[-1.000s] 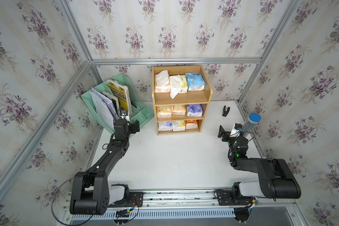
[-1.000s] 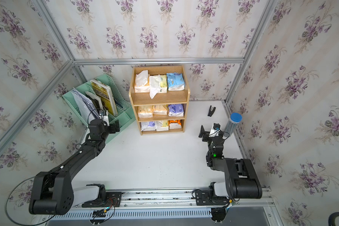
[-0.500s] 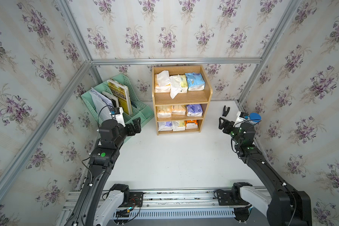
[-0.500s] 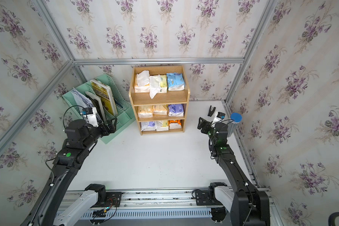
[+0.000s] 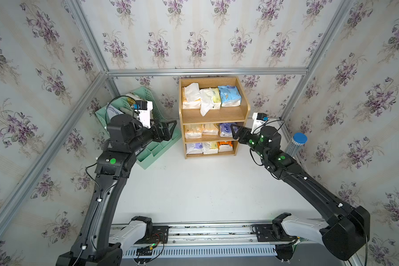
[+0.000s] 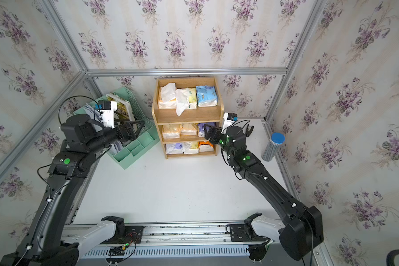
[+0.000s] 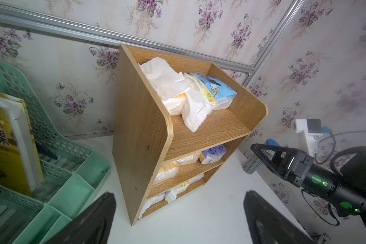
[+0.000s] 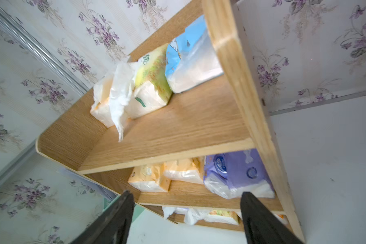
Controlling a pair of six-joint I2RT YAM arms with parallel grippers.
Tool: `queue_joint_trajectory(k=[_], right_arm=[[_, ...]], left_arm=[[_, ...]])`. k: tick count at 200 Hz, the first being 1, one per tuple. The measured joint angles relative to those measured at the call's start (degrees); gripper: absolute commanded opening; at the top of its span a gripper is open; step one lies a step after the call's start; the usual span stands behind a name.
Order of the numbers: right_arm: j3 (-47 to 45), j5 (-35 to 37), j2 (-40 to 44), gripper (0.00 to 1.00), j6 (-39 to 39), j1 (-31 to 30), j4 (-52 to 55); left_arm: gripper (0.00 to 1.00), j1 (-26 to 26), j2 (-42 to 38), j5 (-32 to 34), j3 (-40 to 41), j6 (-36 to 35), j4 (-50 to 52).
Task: Remove the tissue boxes from the shelf
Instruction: Pick up a box of tissues from the shelf.
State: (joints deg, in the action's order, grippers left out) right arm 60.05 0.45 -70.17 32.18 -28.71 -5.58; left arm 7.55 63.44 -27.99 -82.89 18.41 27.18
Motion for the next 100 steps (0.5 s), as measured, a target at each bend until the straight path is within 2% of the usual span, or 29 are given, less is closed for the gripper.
queue_joint_trajectory(k=[39, 100], right_arm=[[10.62, -0.07, -7.72, 0.79, 2.49, -5.81, -0.24], [25.24, 6.23, -17.25, 0.78, 2.45, -7.15, 3.74]], left_arm=[[0.99, 2.86, 6.38, -1.77, -4.02, -0.48, -0.55], [0.99, 4.35, 12.63, -2.10, -7.85, -5.31, -0.63]])
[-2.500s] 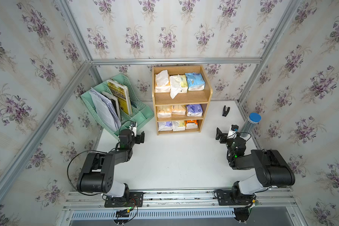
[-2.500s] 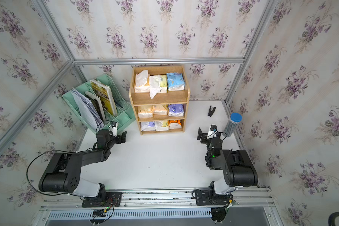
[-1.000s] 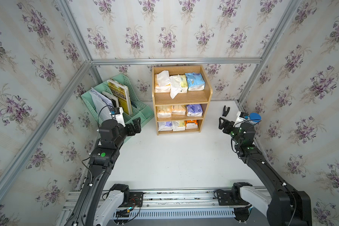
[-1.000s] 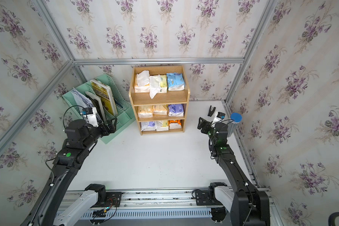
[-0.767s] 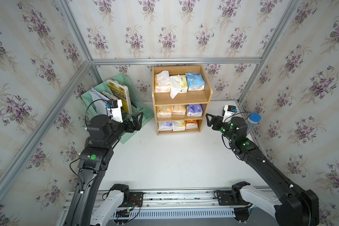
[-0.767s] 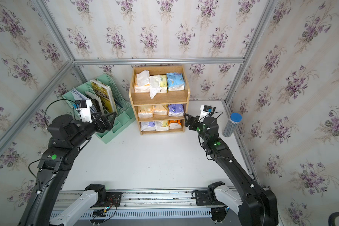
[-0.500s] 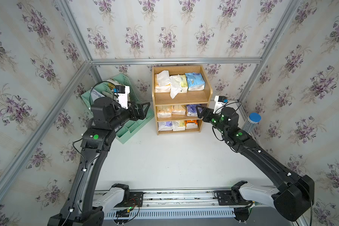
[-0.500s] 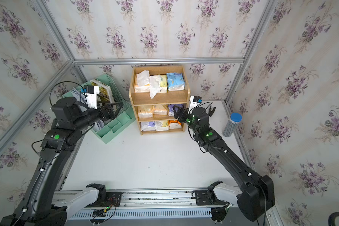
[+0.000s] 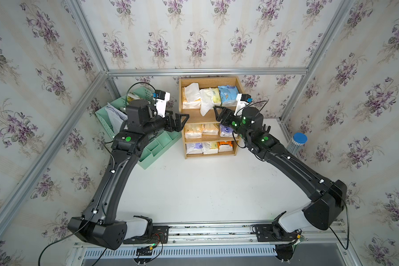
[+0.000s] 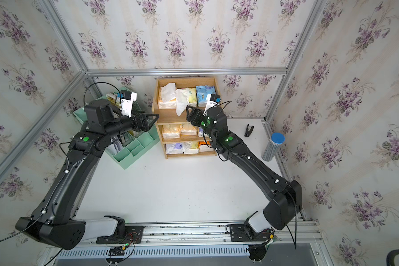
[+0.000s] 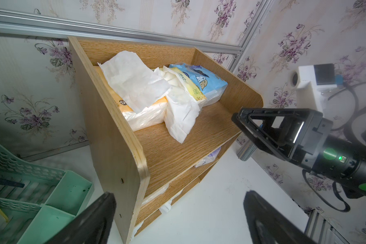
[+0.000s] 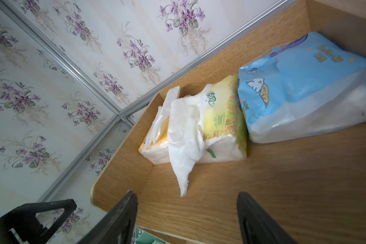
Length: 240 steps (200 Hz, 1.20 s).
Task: Remove the tissue boxes from the shelf
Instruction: Pick up a box of tissues from the shelf.
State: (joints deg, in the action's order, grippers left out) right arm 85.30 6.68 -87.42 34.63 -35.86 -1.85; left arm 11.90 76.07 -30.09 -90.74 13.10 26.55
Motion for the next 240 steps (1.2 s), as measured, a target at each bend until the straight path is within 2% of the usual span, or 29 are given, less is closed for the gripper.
queue_joint_trajectory(k=[32, 86, 133, 184, 213, 240], right_arm=[[8.57, 2.12, -5.84, 0.77, -0.17, 0.02, 4.00], [15.17, 5.46, -12.09, 0.78, 0.37, 0.24, 8.55], [17.44, 5.75, -15.54, 0.78, 1.97, 2.16, 9.66], [18.32, 3.10, -17.94, 0.76, 2.78, 2.49, 5.42], [19.23, 1.79, -19.12, 0.68, 2.99, 2.49, 4.42], [19.21, 1.49, -19.12, 0.50, 3.52, 2.54, 5.25]], left_arm=[[0.99, 0.02, 0.48, 0.31, 1.92, -1.27, -0.50], [0.99, 0.07, -1.73, 0.35, 7.72, -3.43, -2.82], [0.99, -0.55, -2.60, 1.44, 8.28, -4.83, -3.37], [0.99, -0.42, -5.70, 1.68, 11.96, -5.35, -3.67], [0.99, -0.42, -6.67, 1.92, 12.83, -5.97, -4.04], [0.99, -0.57, -6.71, 2.36, 12.94, -6.25, -4.04]])
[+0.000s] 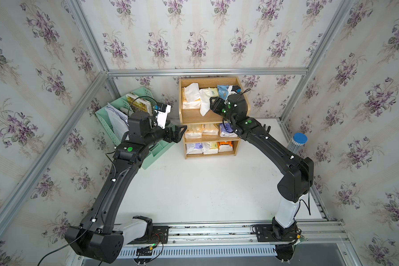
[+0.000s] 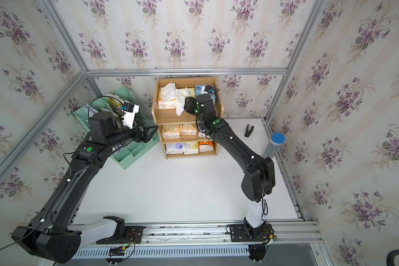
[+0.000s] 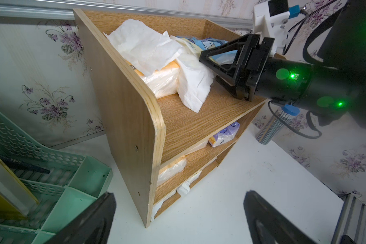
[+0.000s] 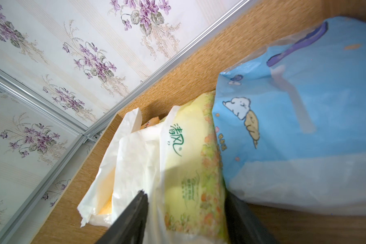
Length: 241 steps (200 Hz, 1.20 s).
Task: Remove the tissue boxes from the shelf
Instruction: Pick up a box of tissues from the shelf.
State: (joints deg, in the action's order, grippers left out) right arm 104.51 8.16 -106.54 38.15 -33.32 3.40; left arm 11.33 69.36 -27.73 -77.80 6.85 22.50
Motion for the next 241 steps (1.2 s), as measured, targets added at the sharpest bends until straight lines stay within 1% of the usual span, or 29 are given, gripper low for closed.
queue_joint_trajectory(k=[5, 40, 55, 121, 157, 204, 241], right_arm=[[0.00, -0.11, 0.00, 0.47, 0.13, 0.00, 0.33], [-0.04, -0.57, 0.52, 0.20, 0.22, 0.00, 1.18], [-0.04, -1.16, 1.18, 0.15, -0.46, 0.00, 1.20], [-0.13, -3.98, 4.98, 0.06, -3.72, -0.02, 1.92], [-2.14, -5.03, 8.11, 0.01, -5.07, -0.04, 2.03], [-5.09, -6.73, 12.72, 0.00, -6.73, -0.04, 2.97], [-10.71, -7.82, 18.78, 0.00, -8.13, -0.04, 3.50]], left_arm=[[0.99, 0.00, 0.02, 0.00, 0.00, -0.02, -0.02], [0.99, -0.07, 0.04, 0.04, 0.24, -0.28, -0.09], [0.99, -0.07, 0.04, 0.13, 0.33, -0.42, -0.20], [0.99, -0.07, 0.33, 0.37, 0.44, -0.48, -0.22], [0.99, -0.33, 0.26, 0.59, 0.59, -0.70, -0.22], [0.99, -0.87, -0.61, 1.03, 1.60, -0.83, -0.42], [0.99, -1.25, -1.53, 1.86, 2.01, -0.85, -0.94]])
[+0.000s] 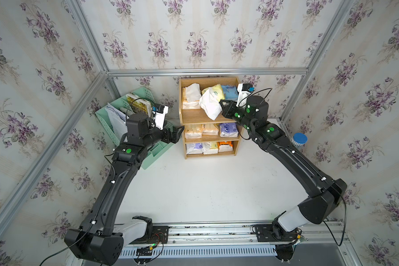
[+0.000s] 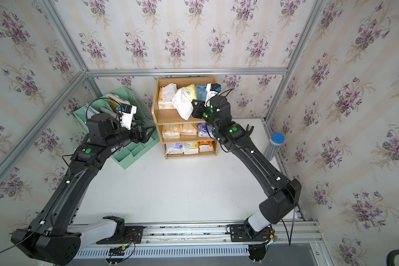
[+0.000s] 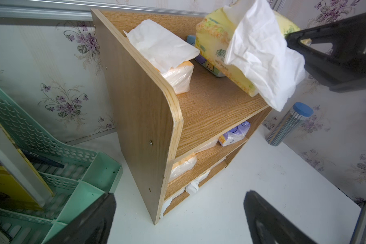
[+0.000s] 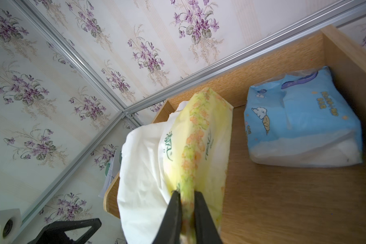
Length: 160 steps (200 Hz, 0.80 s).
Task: Remove the tissue boxes from the shelf
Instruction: Pick up a box of tissues from the shelf, then place the box of tissues at the center of the board.
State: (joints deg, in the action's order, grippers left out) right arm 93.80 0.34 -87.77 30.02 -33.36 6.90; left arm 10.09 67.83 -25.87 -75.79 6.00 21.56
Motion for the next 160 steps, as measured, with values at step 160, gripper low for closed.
queue_joint_trajectory(k=[160], right_arm=[[-45.64, -16.00, 29.46, 0.00, -2.54, -9.53, -5.99]], left_arm=[[0.99, 14.21, -27.96, 11.89, 25.22, 16.00, 3.56]])
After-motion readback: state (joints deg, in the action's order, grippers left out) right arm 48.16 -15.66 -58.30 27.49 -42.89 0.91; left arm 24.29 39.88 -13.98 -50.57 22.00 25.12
